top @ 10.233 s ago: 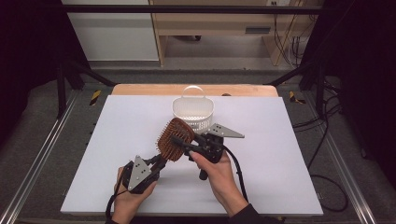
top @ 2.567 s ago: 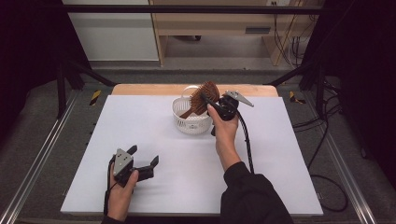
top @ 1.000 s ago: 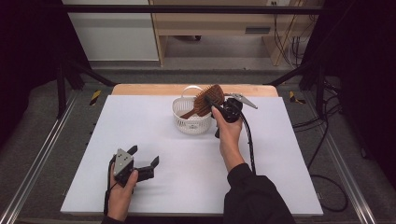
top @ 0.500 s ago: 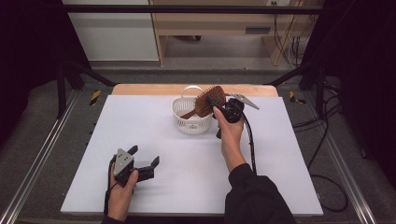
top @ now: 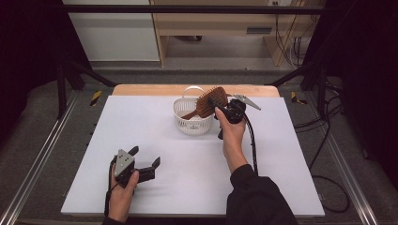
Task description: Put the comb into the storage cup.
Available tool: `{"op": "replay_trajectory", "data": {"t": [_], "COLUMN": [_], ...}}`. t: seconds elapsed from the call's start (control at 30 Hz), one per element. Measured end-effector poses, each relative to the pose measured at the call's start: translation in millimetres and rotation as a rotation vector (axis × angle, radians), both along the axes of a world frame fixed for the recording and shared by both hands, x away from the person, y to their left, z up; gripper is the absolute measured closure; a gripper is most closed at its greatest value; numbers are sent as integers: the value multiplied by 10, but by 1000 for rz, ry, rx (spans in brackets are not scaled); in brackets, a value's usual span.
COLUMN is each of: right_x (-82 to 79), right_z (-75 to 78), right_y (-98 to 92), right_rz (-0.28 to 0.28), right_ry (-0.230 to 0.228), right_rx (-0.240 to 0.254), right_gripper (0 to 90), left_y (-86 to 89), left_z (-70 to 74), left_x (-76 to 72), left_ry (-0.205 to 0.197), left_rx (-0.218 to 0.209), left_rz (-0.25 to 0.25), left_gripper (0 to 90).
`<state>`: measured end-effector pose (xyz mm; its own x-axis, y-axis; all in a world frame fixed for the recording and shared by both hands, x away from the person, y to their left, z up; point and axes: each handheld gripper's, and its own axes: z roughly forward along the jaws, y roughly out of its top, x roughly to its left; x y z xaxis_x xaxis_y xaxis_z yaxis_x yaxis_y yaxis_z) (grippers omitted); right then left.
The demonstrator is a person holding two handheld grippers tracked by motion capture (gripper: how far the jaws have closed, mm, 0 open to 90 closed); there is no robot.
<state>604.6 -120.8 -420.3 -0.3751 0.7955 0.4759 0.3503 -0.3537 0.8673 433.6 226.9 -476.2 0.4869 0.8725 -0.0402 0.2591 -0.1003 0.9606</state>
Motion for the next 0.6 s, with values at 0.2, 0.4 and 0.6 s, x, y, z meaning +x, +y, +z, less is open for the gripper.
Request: {"op": "replay_trajectory", "data": {"t": [0.2, 0.4, 0.6], "right_x": [1, 2, 2], "right_z": [0, 3, 3], "right_y": [-5, -14, -15], "right_rz": [-2, -7, -6], "right_ry": [-2, -3, -3], "right_rx": [-3, -6, -7], "right_gripper": [378, 375, 376], "left_y": [1, 1, -1], "left_z": [0, 0, 0], "left_x": [0, 0, -1], "left_ry": [-1, -1, -2], "left_rx": [-1, -1, 0], "left_rz": [1, 0, -1], "left_gripper": [47, 47, 47]}}
